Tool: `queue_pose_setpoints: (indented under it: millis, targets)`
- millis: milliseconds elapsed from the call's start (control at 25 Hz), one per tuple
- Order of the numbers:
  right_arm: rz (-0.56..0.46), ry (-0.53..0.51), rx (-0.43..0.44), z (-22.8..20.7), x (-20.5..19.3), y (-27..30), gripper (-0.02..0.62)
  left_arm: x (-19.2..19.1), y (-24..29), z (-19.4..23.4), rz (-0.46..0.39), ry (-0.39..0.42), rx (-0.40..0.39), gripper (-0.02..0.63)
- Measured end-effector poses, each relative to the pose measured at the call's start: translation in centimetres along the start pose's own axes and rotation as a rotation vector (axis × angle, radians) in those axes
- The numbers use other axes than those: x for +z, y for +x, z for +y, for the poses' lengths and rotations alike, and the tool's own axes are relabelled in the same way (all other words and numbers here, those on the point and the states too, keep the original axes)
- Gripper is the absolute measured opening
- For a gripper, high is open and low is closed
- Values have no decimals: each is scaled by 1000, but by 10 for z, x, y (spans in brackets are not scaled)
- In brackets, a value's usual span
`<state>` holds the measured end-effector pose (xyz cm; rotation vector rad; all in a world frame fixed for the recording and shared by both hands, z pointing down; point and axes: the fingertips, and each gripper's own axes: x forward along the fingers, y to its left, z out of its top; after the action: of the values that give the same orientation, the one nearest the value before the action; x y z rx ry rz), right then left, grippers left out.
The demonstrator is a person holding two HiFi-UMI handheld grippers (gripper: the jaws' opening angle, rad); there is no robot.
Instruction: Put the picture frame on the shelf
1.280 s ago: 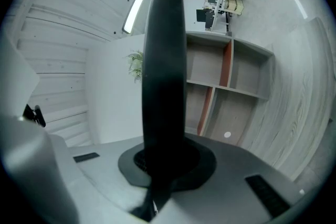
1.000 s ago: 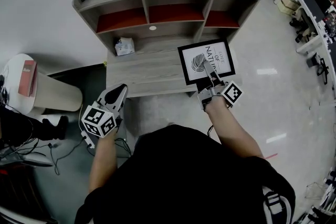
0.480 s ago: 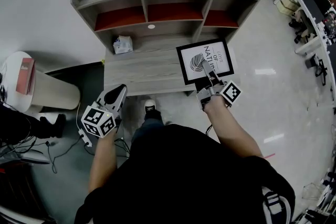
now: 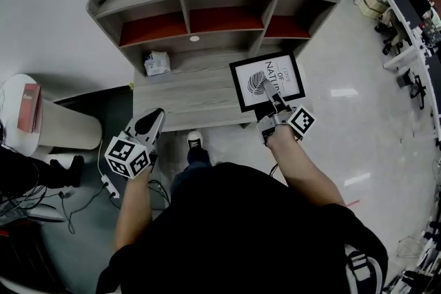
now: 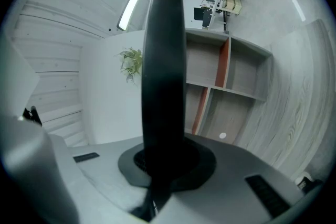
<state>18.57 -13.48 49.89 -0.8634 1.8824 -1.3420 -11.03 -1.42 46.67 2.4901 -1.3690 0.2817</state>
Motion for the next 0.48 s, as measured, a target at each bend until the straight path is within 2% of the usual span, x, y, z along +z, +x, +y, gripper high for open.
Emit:
queue_pose_setpoints:
  millis: [480]
  targets:
    - [-11, 0, -21, -12, 2, 25, 23, 8, 27, 26, 17, 3, -32, 23]
